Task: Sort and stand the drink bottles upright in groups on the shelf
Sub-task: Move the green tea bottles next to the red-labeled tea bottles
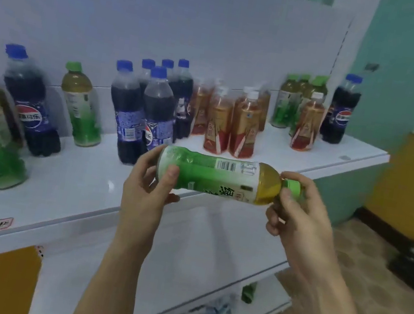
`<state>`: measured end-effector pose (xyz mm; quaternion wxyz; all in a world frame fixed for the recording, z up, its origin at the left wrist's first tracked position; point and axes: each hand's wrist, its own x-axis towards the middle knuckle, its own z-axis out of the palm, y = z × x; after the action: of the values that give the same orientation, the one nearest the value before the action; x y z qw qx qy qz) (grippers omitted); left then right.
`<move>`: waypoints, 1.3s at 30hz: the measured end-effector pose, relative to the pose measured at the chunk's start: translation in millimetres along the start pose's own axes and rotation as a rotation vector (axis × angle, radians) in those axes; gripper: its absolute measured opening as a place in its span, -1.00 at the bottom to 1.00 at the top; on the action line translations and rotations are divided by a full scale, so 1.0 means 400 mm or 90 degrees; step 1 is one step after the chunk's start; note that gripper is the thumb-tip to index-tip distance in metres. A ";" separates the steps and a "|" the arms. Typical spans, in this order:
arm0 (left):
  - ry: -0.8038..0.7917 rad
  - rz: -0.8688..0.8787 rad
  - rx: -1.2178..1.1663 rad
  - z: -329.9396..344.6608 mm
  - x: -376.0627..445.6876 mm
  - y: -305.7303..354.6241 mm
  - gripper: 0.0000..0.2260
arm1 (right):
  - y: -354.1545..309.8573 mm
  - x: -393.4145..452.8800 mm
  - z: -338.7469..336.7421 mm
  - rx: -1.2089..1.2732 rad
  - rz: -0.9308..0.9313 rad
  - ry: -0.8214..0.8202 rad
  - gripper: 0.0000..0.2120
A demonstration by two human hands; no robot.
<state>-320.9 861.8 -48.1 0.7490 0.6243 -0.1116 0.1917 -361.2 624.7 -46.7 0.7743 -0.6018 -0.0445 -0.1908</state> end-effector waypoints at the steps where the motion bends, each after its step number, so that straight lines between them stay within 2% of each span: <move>1: 0.008 -0.014 0.001 0.049 0.000 -0.015 -0.61 | -0.012 0.013 -0.039 -0.018 -0.013 0.006 -0.79; 4: 0.010 -0.050 -0.006 0.193 0.005 -0.062 -0.65 | -0.042 0.050 -0.155 -0.062 -0.037 0.033 -0.77; 8: -0.015 -0.086 -0.004 0.363 0.012 -0.116 -0.59 | -0.069 0.094 -0.295 -0.089 -0.042 0.083 -0.84; 13: -0.148 -0.115 -0.003 0.530 0.058 -0.175 -0.53 | -0.090 0.183 -0.439 -0.093 -0.059 0.196 -0.79; 21: -0.395 -0.079 0.063 0.797 0.242 -0.295 -0.56 | -0.106 0.405 -0.640 -0.194 -0.133 0.341 -0.76; 25: -0.414 -0.057 0.056 0.936 0.338 -0.340 -0.53 | -0.167 0.562 -0.714 -0.278 -0.166 0.352 -0.75; 28: -0.402 -0.088 0.032 1.019 0.389 -0.384 -0.59 | -0.226 0.703 -0.729 -0.394 -0.230 0.280 -0.84; 30: -0.367 -0.176 -0.016 1.075 0.400 -0.412 -0.59 | -0.252 0.804 -0.716 -0.502 -0.271 0.202 -0.86; 34: -0.222 -0.350 -0.195 1.194 0.417 -0.455 -0.62 | -0.286 1.019 -0.667 -0.711 -0.305 0.014 -0.90; 37: -0.108 -0.395 -0.221 1.257 0.448 -0.474 -0.81 | -0.290 1.152 -0.625 -0.809 -0.307 -0.142 -0.87; 39: -0.044 -0.396 -0.186 1.287 0.467 -0.488 -0.77 | -0.274 1.220 -0.603 -0.863 -0.320 -0.223 -0.78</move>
<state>-32.1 357.1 -45.5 0.8488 0.5208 0.0327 -0.0847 12.5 255.4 133.7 0.1478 -0.9408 -0.1762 -0.2489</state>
